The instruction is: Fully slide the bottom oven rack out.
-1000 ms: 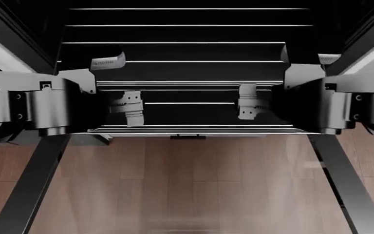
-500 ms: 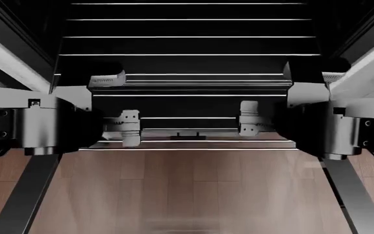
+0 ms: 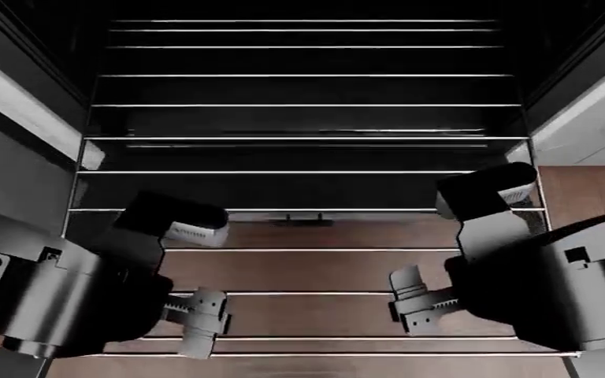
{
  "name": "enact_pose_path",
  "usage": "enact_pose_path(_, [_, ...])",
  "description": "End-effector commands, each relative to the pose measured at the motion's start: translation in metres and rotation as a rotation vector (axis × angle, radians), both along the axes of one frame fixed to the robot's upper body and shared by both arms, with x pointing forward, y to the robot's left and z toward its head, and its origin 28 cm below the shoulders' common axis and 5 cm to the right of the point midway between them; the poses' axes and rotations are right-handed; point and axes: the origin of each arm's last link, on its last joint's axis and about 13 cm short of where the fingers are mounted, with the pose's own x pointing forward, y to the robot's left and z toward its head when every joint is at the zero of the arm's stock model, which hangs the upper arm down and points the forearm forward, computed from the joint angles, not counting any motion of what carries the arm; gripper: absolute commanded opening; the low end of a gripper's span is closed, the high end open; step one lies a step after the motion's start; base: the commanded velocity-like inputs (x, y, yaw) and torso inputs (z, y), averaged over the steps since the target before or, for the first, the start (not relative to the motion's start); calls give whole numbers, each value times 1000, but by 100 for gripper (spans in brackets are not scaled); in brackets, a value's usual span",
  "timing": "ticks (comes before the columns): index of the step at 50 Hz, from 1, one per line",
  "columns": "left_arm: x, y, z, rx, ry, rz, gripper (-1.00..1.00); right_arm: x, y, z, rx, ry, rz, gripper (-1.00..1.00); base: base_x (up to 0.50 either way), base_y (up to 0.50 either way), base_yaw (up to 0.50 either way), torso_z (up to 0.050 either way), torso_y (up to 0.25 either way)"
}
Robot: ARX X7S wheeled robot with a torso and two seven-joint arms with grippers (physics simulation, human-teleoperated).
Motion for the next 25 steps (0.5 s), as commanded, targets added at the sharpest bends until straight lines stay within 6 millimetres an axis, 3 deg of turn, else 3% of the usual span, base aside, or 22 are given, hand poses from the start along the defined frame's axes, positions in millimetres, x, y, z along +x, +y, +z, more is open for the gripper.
enact_pose_path(1, [-21,11,-78,116,550,2,100,-46,-19,-91,-202,730,89,100,0,-3,-5,0,-32])
enact_pose_path(13, [-52,26,-86,97,706,4,100,-83,-23,-91,-187,901,133,100,-18,-1,-1,0,-32])
enact_pose_path(25, [-73,40,-82,121,744,45,100,-100,-24,-90,-173,941,141,100,-21,2,2,0,-30])
